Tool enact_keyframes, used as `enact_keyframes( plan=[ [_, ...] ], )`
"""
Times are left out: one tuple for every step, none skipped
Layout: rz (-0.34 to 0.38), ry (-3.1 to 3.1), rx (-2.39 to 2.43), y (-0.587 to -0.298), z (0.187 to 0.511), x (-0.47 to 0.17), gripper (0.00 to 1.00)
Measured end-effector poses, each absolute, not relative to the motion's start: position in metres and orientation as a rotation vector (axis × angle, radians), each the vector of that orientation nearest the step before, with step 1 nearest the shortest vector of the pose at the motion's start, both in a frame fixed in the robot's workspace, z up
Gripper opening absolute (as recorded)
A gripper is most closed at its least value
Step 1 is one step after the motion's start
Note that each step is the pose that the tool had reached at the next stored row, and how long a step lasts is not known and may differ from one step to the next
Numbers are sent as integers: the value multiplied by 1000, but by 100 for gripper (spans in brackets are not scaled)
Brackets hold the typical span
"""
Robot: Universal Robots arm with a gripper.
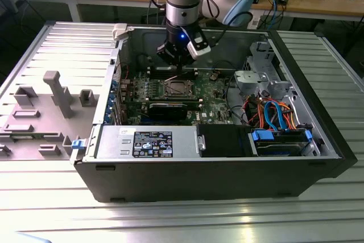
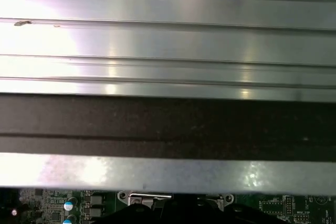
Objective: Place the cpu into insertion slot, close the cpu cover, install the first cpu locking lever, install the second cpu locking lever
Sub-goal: 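Install the first cpu locking lever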
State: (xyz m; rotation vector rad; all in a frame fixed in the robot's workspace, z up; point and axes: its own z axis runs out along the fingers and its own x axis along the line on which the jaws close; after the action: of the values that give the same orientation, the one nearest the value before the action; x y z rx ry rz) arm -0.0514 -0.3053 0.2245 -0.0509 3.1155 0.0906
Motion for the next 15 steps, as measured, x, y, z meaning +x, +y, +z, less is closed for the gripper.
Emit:
enact_keyframes(
  plan=[
    [90, 3116, -51, -305, 224, -51, 11],
    [89, 3116, -51, -305, 224, -50, 11],
    [88, 3116, -51, -305, 224, -49, 11],
    [87, 3116, -51, -305, 224, -49, 11],
    [87, 3116, -51, -305, 224, -49, 11],
    [86, 3116, -51, -304, 223, -48, 11],
    [85, 3116, -51, -304, 223, -48, 11],
    [84, 3116, -51, -303, 223, -47, 11],
    [82, 3116, -51, -302, 222, -47, 11],
    [81, 3116, -51, -302, 221, -47, 11],
    [80, 3116, -51, -302, 221, -47, 11],
    [80, 3116, -51, -302, 221, -47, 11],
    [79, 3116, -51, -302, 220, -46, 11],
    [77, 3116, -51, -302, 220, -46, 11],
    [76, 3116, -51, -301, 219, -45, 11]
  ],
)
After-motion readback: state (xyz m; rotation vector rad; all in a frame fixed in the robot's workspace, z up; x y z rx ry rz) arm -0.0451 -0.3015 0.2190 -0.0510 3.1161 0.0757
